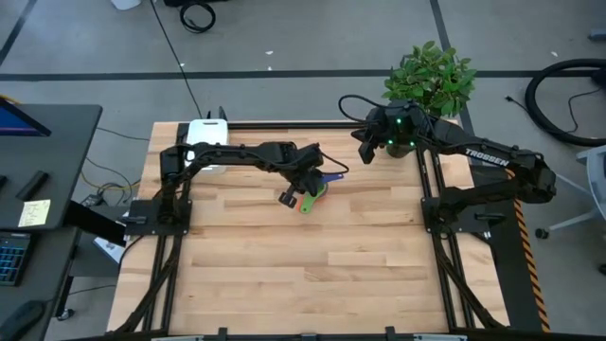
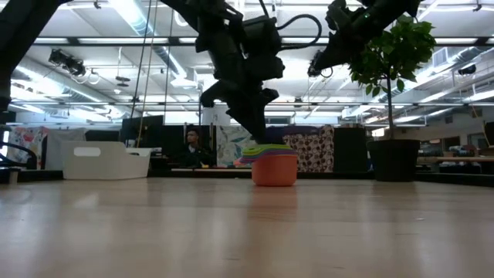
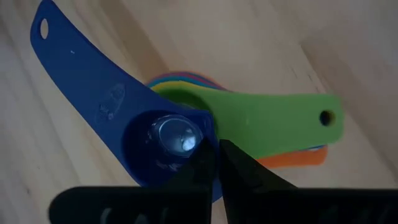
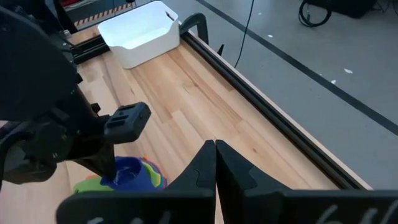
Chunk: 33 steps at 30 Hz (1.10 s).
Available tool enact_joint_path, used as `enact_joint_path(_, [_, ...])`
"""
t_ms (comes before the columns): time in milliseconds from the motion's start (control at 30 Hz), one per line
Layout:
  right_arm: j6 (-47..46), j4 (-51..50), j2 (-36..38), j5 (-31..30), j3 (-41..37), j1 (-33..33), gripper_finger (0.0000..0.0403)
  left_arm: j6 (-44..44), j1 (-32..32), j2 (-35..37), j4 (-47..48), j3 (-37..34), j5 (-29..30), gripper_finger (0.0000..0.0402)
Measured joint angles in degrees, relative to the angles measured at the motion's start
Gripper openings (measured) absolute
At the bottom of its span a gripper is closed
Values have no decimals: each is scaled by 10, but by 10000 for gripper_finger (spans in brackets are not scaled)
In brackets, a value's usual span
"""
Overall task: Nest measuring cups in basket
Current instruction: Stack the dark blue measuring cup on top of the green measuring cup
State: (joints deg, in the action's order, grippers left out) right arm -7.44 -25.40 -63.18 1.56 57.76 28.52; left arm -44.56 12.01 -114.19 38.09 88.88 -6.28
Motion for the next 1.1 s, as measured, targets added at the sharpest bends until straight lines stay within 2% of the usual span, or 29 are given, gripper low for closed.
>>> enact_joint_path(100, [0, 0, 0, 0, 0, 3, 4, -5, 4, -1, 3, 0, 2, 15])
enact_joint_path(300, [0, 0, 0, 1, 0, 7, 4, -14, 8, -2, -9, 0, 25, 45])
enact_joint_path(500, [-3, -1, 0, 2, 0, 11, 4, -17, 5, -2, 18, 0, 31, 51])
enact_joint_path(900, [-3, -1, 0, 14, 0, 29, 5, -45, 0, -2, 2, 0, 128, 54])
enact_joint_path(1100, [-3, -1, 0, 15, 0, 29, 5, -38, 0, -2, 2, 0, 142, 54])
